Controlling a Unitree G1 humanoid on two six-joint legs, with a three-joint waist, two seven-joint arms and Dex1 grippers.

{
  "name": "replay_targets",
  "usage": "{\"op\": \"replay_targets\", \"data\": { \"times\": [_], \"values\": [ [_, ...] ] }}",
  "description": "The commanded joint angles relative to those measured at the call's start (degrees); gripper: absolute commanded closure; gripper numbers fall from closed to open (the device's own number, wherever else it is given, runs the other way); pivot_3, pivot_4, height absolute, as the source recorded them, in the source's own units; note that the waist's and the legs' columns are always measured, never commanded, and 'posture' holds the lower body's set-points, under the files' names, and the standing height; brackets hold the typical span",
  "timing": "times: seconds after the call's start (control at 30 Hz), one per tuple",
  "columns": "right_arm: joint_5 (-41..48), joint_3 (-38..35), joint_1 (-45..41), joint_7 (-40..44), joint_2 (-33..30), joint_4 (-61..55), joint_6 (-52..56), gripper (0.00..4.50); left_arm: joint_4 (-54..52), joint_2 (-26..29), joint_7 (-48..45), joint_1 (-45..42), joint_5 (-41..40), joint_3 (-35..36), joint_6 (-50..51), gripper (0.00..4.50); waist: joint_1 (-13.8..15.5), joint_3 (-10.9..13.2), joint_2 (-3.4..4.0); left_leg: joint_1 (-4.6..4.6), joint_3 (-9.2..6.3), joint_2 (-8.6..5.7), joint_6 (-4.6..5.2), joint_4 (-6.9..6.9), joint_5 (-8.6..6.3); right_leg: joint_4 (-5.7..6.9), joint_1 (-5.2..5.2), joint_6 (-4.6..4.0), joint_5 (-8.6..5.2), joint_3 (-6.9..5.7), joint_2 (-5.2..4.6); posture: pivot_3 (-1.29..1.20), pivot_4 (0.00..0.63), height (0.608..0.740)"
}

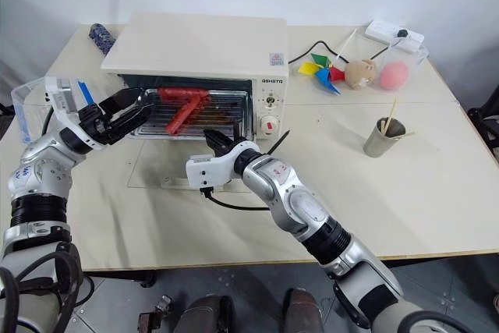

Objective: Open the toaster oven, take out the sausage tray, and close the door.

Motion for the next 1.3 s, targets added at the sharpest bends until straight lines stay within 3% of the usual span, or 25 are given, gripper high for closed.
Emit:
{"op": "replay_targets", "data": {
  "times": [0.03,0.5,0.87,0.93,1.17,1.3],
  "values": [
    [-0.61,-1.8,1.32,0.13,-1.54,-5.24,-1.51,4.46,-2.77,1.32,0.75,0.16,-0.78,1.71,0.62,0.0,0.06,0.0,0.0,0.0,0.0,0.0,0.0,0.0,0.0,0.0,0.0,0.0,0.0,0.0,0.0,0.0,0.15,0.74],
    [2.2,-5.47,6.88,2.26,-6.57,-12.89,-6.39,4.46,-15.8,5.49,4.45,11.18,-5.56,7.32,12.11,0.0,-0.02,0.0,0.0,0.0,-0.03,0.02,0.0,-0.01,0.0,-0.03,0.01,0.0,0.0,-0.03,0.0,0.0,0.15,0.74],
    [5.16,-9.44,9.76,1.57,-9.45,-15.48,-11.99,4.46,-29.23,7.78,17.49,23.41,-16.26,15.06,37.24,0.0,1.3,0.0,-0.01,0.01,-0.03,0.03,0.0,0.06,0.0,-0.04,0.04,0.0,0.0,0.05,-0.01,0.0,0.15,0.74],
    [5.31,-9.89,9.87,1.65,-9.58,-15.07,-12.62,4.46,-32.58,6.87,20.52,25.06,-21.52,16.73,44.52,0.0,1.35,0.0,-0.02,0.0,-0.05,0.03,0.0,0.09,0.0,-0.03,0.05,0.0,0.0,0.06,-0.01,0.0,0.15,0.74],
    [5.98,-10.64,10.47,1.87,-10.19,-15.14,-14.39,4.46,-32.44,6.67,29.72,23.63,-31.78,19.14,62.72,0.0,1.38,0.0,-0.02,0.02,-0.07,0.04,0.0,0.14,0.0,-0.02,0.09,0.0,0.0,0.09,0.0,0.0,0.15,0.74],
    [6.21,-11.05,10.69,1.95,-10.53,-15.12,-14.93,4.46,-30.55,5.1,34.91,21.63,-35.38,21.29,67.74,0.0,1.31,-0.01,-0.02,0.02,-0.08,0.03,0.0,0.17,0.0,-0.02,0.11,0.0,0.0,0.11,0.0,0.0,0.15,0.74]
  ]
}}
